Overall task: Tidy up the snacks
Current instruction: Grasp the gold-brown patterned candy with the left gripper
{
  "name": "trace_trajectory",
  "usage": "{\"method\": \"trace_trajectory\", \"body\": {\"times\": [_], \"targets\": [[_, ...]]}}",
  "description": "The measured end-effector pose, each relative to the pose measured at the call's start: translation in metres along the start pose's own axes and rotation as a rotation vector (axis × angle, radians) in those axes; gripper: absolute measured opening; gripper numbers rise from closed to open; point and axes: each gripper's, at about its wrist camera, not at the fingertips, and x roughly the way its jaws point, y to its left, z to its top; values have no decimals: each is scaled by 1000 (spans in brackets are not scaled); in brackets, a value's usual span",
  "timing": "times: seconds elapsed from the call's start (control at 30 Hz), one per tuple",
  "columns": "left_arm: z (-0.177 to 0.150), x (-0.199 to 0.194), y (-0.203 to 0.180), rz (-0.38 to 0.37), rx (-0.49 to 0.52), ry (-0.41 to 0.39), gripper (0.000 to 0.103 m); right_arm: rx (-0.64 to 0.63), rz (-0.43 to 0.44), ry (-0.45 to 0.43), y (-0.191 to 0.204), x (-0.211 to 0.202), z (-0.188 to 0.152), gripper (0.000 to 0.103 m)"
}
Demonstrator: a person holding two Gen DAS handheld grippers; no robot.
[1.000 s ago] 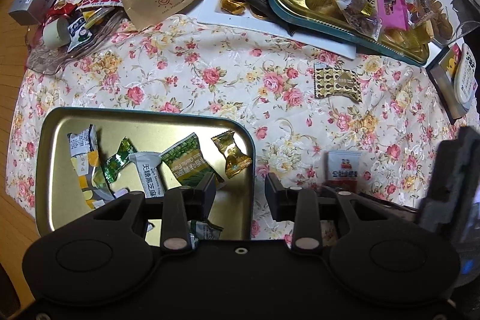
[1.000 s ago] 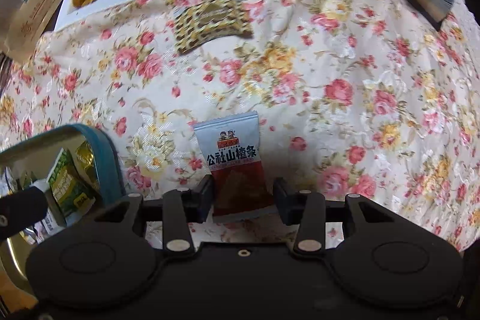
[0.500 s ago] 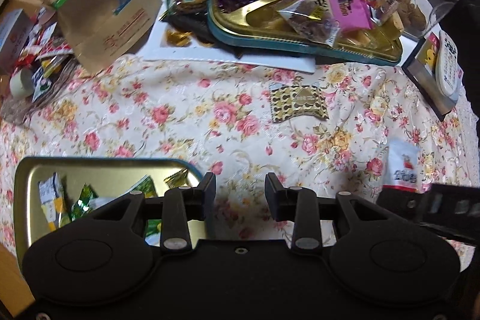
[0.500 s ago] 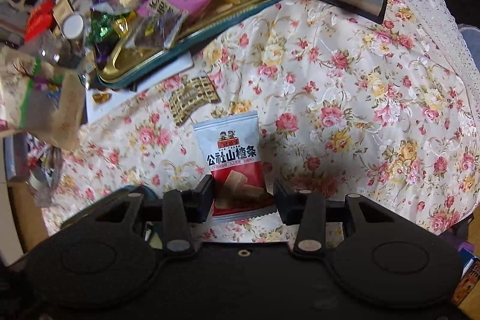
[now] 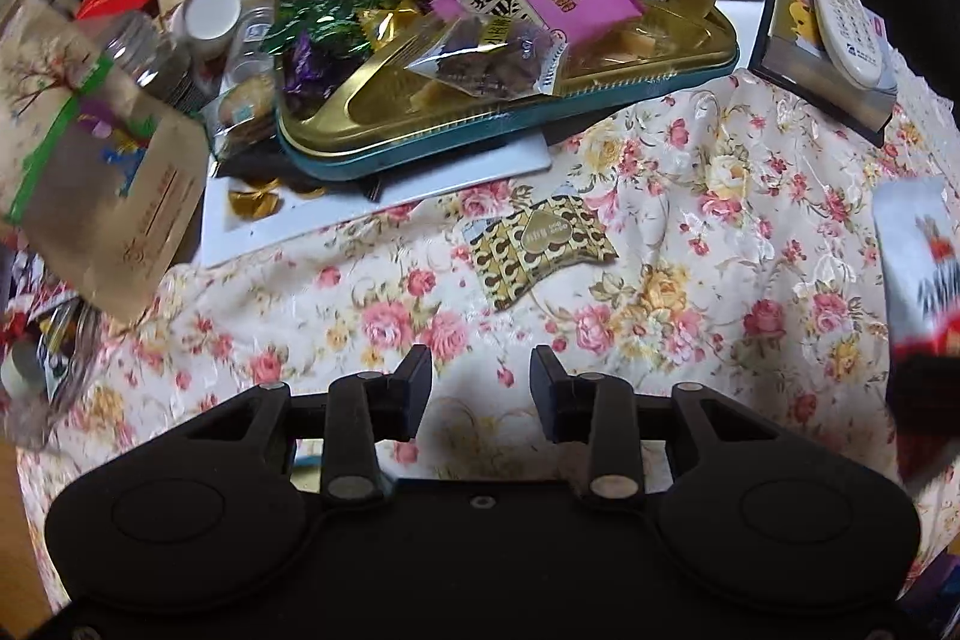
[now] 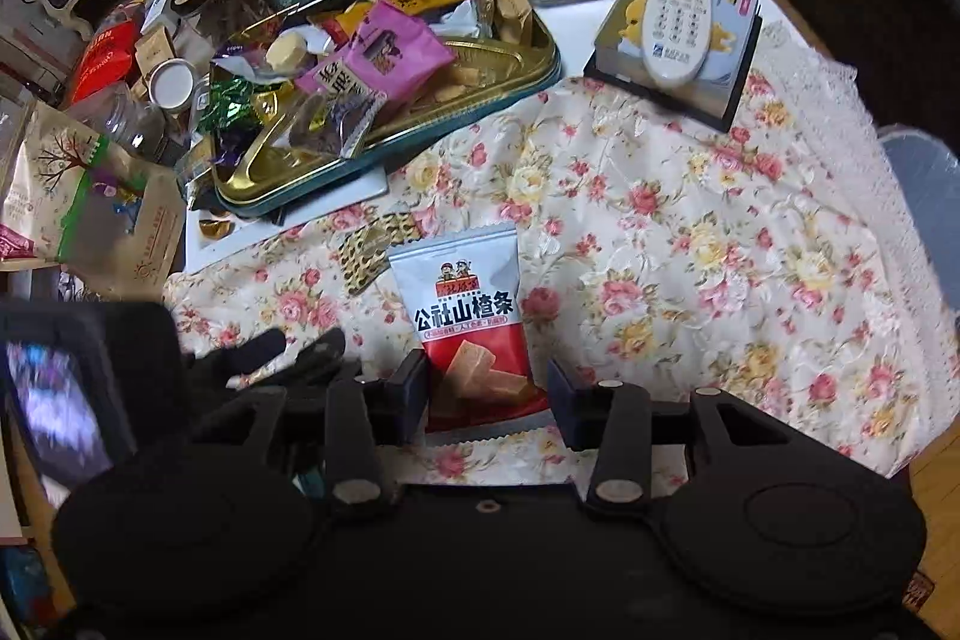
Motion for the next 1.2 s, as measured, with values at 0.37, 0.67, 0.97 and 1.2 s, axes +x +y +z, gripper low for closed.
{"method": "trace_trajectory", "body": {"times": [0.37,0.67,0.97,1.2], "targets": [[35,30,-14,-45,333,-32,44,272,46,104,-45,21,14,45],[43,44,-28,-107,551,-20,44,337,76,154,-51,33,17,45],[44,67,-40,-65,664,35,46,339,71,150,-51,33,19,45],[56,72,-31,-99,460,54,46,338,65,152,-49,35,19,45]]}}
